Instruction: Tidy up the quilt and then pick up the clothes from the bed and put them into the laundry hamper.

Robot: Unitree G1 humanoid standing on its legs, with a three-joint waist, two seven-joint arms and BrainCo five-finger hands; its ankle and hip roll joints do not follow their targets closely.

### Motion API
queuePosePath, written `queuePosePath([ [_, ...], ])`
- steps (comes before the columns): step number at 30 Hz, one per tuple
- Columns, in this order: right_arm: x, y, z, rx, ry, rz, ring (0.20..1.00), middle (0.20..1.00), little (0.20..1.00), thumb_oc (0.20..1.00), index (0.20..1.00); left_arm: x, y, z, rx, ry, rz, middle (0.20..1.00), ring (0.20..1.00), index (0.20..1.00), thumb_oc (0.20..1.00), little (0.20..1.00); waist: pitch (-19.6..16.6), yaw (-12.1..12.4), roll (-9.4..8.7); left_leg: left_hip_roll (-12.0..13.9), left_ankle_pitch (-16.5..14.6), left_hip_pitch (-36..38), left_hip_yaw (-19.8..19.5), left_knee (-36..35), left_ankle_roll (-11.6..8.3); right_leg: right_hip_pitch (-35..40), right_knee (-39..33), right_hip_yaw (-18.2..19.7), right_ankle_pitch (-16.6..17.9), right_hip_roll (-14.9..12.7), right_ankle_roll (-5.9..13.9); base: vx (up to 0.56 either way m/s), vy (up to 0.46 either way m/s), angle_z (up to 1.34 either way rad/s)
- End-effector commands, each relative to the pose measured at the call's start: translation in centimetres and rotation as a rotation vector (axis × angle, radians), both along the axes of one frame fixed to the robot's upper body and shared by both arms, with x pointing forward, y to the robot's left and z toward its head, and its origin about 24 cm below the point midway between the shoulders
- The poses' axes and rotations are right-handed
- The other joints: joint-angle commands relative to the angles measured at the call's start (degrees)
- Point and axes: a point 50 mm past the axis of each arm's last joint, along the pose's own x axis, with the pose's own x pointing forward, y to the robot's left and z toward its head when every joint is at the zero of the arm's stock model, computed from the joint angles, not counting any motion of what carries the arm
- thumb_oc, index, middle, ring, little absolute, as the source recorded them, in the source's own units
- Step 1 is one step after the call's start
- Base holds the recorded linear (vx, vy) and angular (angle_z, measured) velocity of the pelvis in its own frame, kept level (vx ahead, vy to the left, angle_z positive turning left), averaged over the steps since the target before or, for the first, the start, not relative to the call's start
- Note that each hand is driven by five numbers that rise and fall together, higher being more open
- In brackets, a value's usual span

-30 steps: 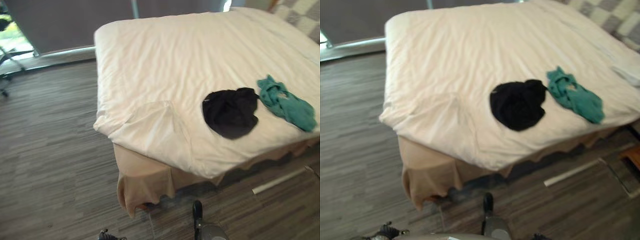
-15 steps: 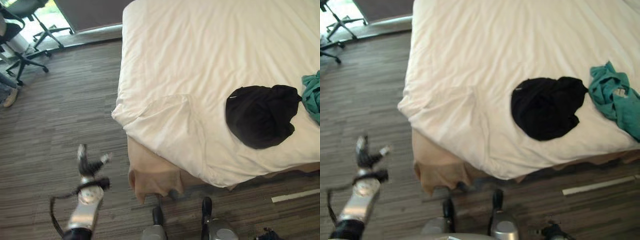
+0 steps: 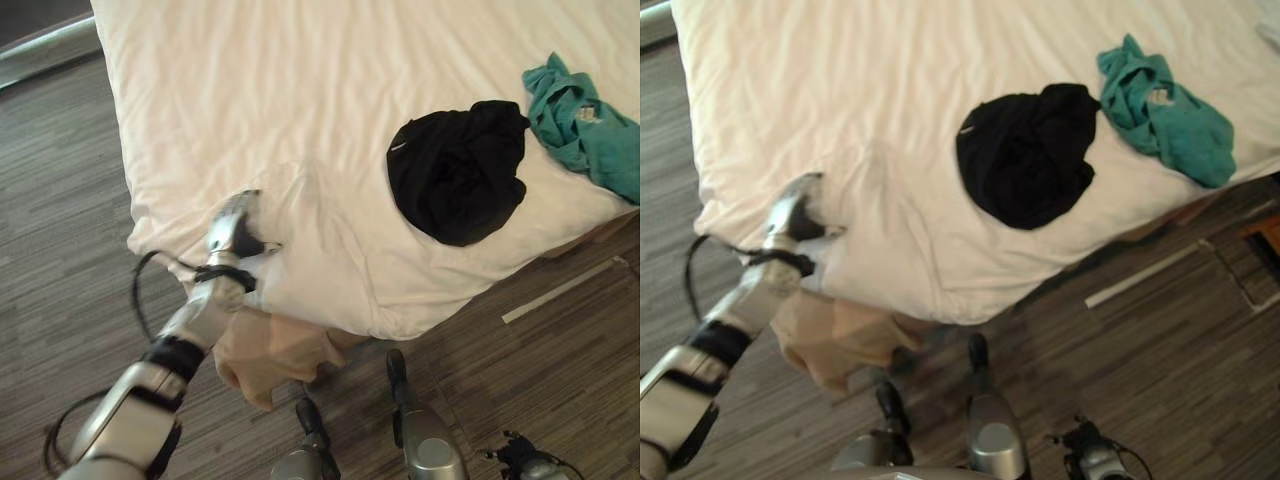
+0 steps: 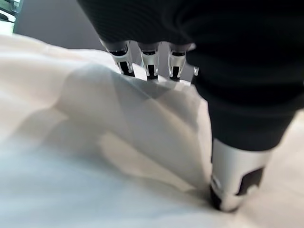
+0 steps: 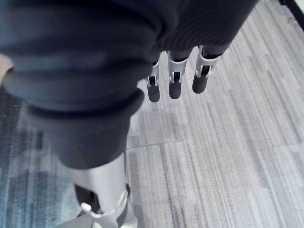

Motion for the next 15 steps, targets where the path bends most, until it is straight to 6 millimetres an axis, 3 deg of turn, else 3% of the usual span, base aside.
queuePosePath([
  [1, -0.6, -2.0, 0.5, -0.037, -0.008, -0.095, 1.0, 1.0, 1.0, 1.0, 1.0, 1.1, 0.2, 1.5, 0.154, -0.007, -0.007, 1.0, 1.0, 1.0, 1.0, 1.0, -1.1, 0.9, -1.4, 3.2, -7.7, -2.7, -4.3, 12.2, -1.66, -5.1, 12.5, 0.5, -9.5, -4.5, 6.23, 0.0, 0.0, 0.0],
  [2, 0.3, -2.1, 0.9, -0.035, -0.051, -0.103, 1.0, 1.0, 1.0, 1.0, 1.0, 1.2, 0.3, 1.4, 0.187, 0.01, -0.008, 1.0, 1.0, 1.0, 1.0, 1.0, -1.1, 0.7, -1.46, 3.2, -7.9, -2.8, -4.3, 12.5, -1.67, -5.2, 12.5, 0.5, -9.3, -4.7, 6.34, -0.01, 0.025, 0.04],
  [3, 1.8, -2.4, 1.6, -0.032, -0.125, -0.116, 1.0, 1.0, 1.0, 1.0, 1.0, 1.3, 0.2, 1.4, 0.211, 0.024, -0.013, 0.922, 0.922, 0.922, 0.922, 0.922, -0.7, 0.7, -1.53, 3.2, -8.5, -2.8, -4.3, 13.2, -1.68, -4.8, 12.7, 0.5, -9.4, -4.8, 6.45, -0.04, 0.031, 0.04],
  [4, 3.3, -2.7, 2.5, -0.036, -0.198, -0.112, 1.0, 1.0, 1.0, 1.0, 1.0, 1.5, 0.3, 1.3, 0.234, 0.036, -0.013, 0.2, 0.2, 0.2, 0.2, 0.2, -0.6, 0.7, -1.72, 3.1, -8.3, -3.0, -4.4, 13.4, -1.63, -4.9, 12.4, 0.5, -8.9, -5.0, 6.45, -0.03, 0.046, 0.07],
  [5, 6.3, -3.4, 4.6, -0.06, -0.335, -0.082, 1.0, 1.0, 1.0, 1.0, 1.0, 1.4, 0.7, 0.9, 0.306, 0.065, -0.01, 0.2, 0.2, 0.2, 0.2, 0.2, -0.5, 0.9, -1.79, 3.1, -8.9, -2.5, -4.3, 13.5, -1.52, -4.2, 12.3, 0.2, -8.8, -5.1, 6.72, -0.04, 0.027, 0.07],
  [6, 6.3, -3.4, 4.6, -0.06, -0.336, -0.082, 1.0, 1.0, 1.0, 1.0, 1.0, 1.4, 0.7, 0.9, 0.306, 0.064, -0.01, 0.2, 0.2, 0.2, 0.2, 0.2, -0.5, 0.9, -1.88, 3.0, -8.5, -2.6, -4.3, 13.4, -1.51, -4.4, 12.1, 0.3, -8.5, -5.2, 6.67, 0.0, 0.062, 0.07],
  [7, 9.7, -4.6, 8.2, -0.104, -0.519, -0.045, 1.0, 1.0, 1.0, 1.0, 1.0, 0.6, 2.0, -0.7, 0.363, 0.142, 0.013, 0.2, 0.2, 0.2, 0.2, 0.2, -0.7, 1.3, -1.75, 2.9, -8.9, -1.5, -4.2, 12.9, -1.38, -3.2, 11.7, -0.1, -8.5, -5.3, 6.94, -0.02, 0.036, 0.01],
  [8, 9.6, -4.6, 8.2, -0.104, -0.519, -0.045, 1.0, 1.0, 1.0, 1.0, 1.0, 0.6, 2.0, -0.7, 0.363, 0.142, 0.013, 0.2, 0.2, 0.2, 0.2, 0.2, -0.8, 1.2, -1.81, 2.7, -8.5, -1.6, -4.2, 12.7, -1.37, -3.3, 11.5, -0.1, -8.2, -5.4, 6.88, 0.04, 0.083, 0.02],
  [9, 11.5, -5.5, 11.2, -0.154, -0.656, -0.026, 1.0, 1.0, 1.0, 1.0, 1.0, -0.5, 3.0, -2.6, 0.371, 0.213, 0.035, 0.2, 0.2, 0.2, 0.2, 0.2, -1.5, 1.6, -1.53, 2.5, -8.9, -0.1, -4.0, 11.8, -1.28, -1.8, 10.9, -0.4, -8.2, -5.4, 7.1, 0.02, 0.037, 0.01],
  [10, 11.4, -5.5, 11.2, -0.155, -0.656, -0.025, 1.0, 1.0, 1.0, 1.0, 1.0, -0.5, 3.0, -2.6, 0.371, 0.214, 0.035, 0.2, 0.2, 0.2, 0.2, 0.2, -1.6, 1.6, -1.59, 2.4, -8.5, -0.2, -4.0, 11.6, -1.27, -1.9, 10.7, -0.4, -7.9, -5.5, 7.04, 0.06, 0.061, 0.0],
  [12, 13.2, -6.4, 15.0, -0.216, -0.805, 0.018, 1.0, 1.0, 1.0, 1.0, 1.0, -2.6, 4.8, -5.6, 0.387, 0.33, 0.073, 0.2, 0.2, 0.2, 0.2, 0.2, -2.7, 2.2, -1.4, 2.0, -8.2, 1.6, -4.0, 9.8, -1.14, -0.3, 9.5, -0.8, -7.6, -5.7, 7.15, 0.08, 0.054, -0.02],
  [13, 14.9, -6.6, 19.2, -0.278, -0.951, 0.095, 1.0, 1.0, 1.0, 1.0, 1.0, -5.8, 7.1, -9.1, 0.361, 0.464, 0.142, 0.2, 0.2, 0.2, 0.2, 0.2, -3.6, 3.3, -1.29, 1.9, -8.1, 3.2, -4.1, 8.2, -1.13, 1.3, 8.7, -1.3, -7.6, -5.9, 7.26, 0.09, 0.062, -0.01],
  [15, 16.3, -5.7, 22.6, -0.3, -1.069, 0.2, 1.0, 1.0, 1.0, 1.0, 1.0, -9.3, 9.0, -12.1, 0.318, 0.586, 0.218, 0.2, 0.2, 0.2, 0.2, 0.2, -4.2, 4.5, -1.38, 1.7, -7.6, 4.4, -4.4, 6.8, -1.1, 2.5, 7.9, -1.6, -7.5, -6.0, 7.19, 0.04, 0.022, -0.02],
])
